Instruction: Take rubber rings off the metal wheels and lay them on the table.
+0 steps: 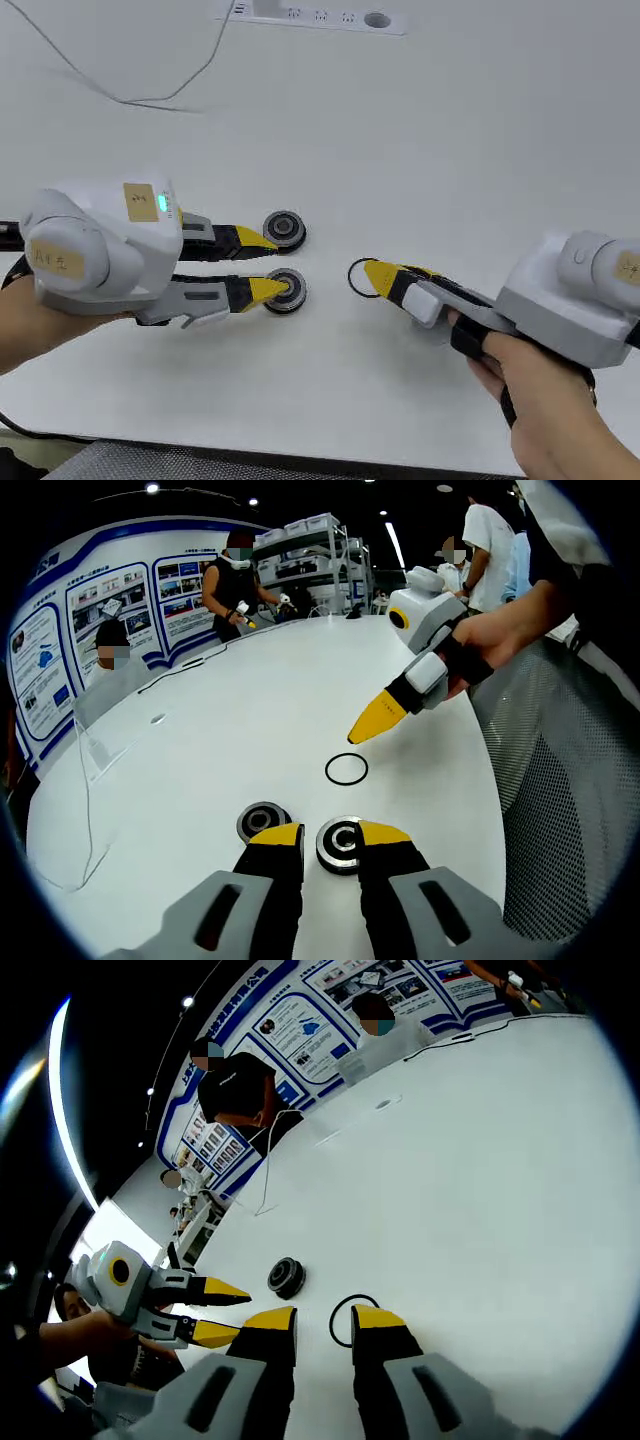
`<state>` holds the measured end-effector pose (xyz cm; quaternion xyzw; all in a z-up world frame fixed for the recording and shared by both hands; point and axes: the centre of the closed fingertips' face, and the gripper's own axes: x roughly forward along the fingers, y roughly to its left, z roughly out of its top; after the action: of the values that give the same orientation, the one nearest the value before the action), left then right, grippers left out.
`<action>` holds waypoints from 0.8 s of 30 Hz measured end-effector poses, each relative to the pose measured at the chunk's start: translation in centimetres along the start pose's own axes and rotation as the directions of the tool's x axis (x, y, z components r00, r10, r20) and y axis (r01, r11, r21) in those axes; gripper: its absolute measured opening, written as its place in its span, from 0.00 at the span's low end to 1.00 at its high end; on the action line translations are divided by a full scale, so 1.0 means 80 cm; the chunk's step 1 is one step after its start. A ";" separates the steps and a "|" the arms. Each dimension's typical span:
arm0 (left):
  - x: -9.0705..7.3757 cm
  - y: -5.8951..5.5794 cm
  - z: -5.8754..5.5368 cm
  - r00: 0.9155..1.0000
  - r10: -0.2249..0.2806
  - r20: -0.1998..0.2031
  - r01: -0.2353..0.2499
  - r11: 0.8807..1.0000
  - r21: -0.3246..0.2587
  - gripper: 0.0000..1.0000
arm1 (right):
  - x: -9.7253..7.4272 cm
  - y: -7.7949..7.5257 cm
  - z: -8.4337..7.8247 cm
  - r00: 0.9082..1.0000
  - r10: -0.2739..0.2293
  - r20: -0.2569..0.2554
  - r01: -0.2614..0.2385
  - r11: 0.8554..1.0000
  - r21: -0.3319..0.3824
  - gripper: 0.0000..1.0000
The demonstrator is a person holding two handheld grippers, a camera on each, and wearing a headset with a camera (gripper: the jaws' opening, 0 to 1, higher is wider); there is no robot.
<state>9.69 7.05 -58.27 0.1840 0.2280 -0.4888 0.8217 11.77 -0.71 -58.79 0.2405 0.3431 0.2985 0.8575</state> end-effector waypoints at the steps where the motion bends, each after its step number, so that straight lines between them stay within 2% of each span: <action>1: 0.001 -0.001 0.000 1.000 -0.002 -0.001 0.002 1.000 0.000 0.21 | 0.001 0.002 -0.001 1.000 0.007 -0.003 -0.007 1.000 0.000 0.23; 5: 0.003 -0.005 -0.004 1.000 -0.016 -0.016 0.016 1.000 0.007 0.20 | 0.003 0.011 -0.008 0.999 0.040 -0.026 -0.041 0.999 -0.025 0.25; 12: 0.006 -0.011 -0.012 0.999 -0.033 -0.042 0.034 0.999 0.011 0.20 | 0.004 0.018 -0.018 0.997 0.062 -0.056 -0.064 0.997 -0.040 0.25; 24: 0.008 -0.013 -0.013 0.998 -0.041 -0.045 0.041 0.999 0.006 0.18 | 0.005 0.024 -0.024 0.995 0.074 -0.066 -0.077 0.996 -0.038 0.25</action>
<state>8.84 6.69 -59.53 0.1930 0.2482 -0.5021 0.8056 9.98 1.32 -59.04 0.2262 0.3550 0.3452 0.8388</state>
